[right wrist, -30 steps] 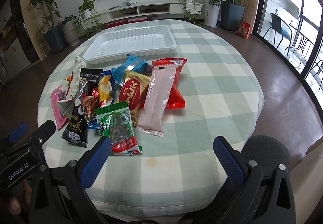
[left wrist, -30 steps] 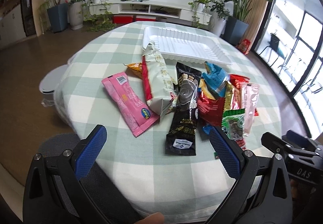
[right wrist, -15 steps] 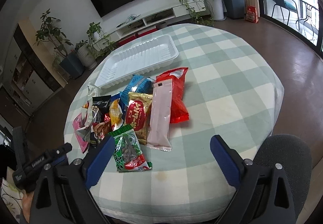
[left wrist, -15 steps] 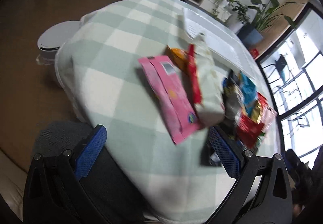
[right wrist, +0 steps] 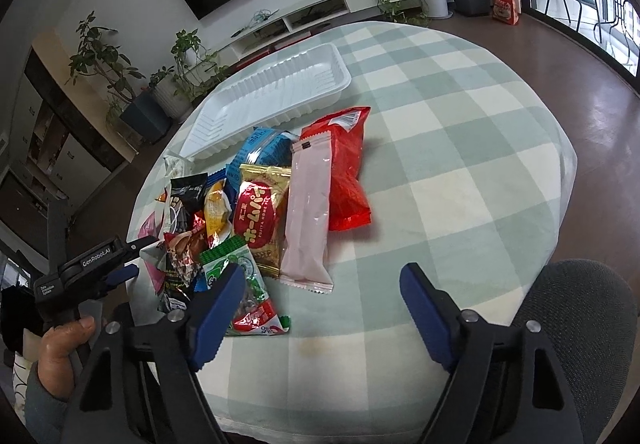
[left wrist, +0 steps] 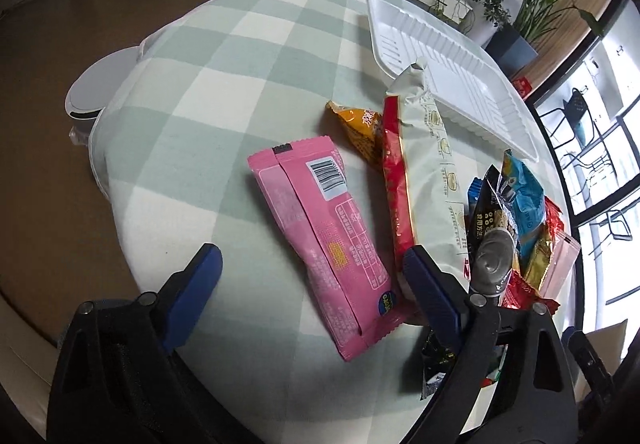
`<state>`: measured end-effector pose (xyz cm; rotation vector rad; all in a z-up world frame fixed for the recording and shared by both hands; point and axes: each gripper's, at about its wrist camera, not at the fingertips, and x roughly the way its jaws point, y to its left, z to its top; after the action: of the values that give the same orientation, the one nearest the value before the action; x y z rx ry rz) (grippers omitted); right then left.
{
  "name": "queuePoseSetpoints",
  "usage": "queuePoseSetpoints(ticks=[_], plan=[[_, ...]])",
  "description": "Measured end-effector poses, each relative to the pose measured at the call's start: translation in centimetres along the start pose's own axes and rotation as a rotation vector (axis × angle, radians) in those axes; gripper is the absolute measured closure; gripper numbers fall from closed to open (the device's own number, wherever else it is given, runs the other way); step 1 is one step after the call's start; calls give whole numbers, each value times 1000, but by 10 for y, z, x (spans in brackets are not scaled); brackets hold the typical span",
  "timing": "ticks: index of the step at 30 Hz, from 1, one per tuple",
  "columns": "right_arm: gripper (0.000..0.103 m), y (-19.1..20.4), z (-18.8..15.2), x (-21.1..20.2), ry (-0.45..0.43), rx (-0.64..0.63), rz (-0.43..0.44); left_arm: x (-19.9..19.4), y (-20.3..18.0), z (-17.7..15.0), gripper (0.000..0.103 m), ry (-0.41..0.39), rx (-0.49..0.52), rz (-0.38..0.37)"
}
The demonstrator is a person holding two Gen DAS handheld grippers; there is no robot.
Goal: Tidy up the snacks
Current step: 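Grasp the pink bar wrapper with the left tool while the right tool grasps the pale pink stick pack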
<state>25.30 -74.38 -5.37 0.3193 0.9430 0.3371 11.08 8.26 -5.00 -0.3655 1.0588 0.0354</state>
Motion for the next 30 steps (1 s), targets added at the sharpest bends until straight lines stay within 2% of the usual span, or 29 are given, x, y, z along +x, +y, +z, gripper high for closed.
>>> queuePoseSetpoints(ticks=[4, 7, 12, 17, 23, 27, 30], plan=[[30, 2, -1, 6, 20, -21, 6, 4, -1, 6, 38, -10, 23, -6], [30, 2, -2, 8, 25, -27, 8, 6, -5, 7, 49, -4, 61, 3], [30, -2, -1, 9, 26, -8, -6, 7, -9, 6, 49, 20, 140, 3], [30, -5, -1, 12, 35, -2, -10, 16, -32, 2, 48, 75, 366, 129], [30, -3, -1, 11, 33, -20, -20, 15, -26, 1, 51, 55, 350, 117], [30, -6, 0, 11, 28, -12, -29, 9, -22, -4, 69, 56, 357, 90], [30, -5, 0, 13, 36, -17, -32, 2, -17, -11, 69, 58, 342, 36]])
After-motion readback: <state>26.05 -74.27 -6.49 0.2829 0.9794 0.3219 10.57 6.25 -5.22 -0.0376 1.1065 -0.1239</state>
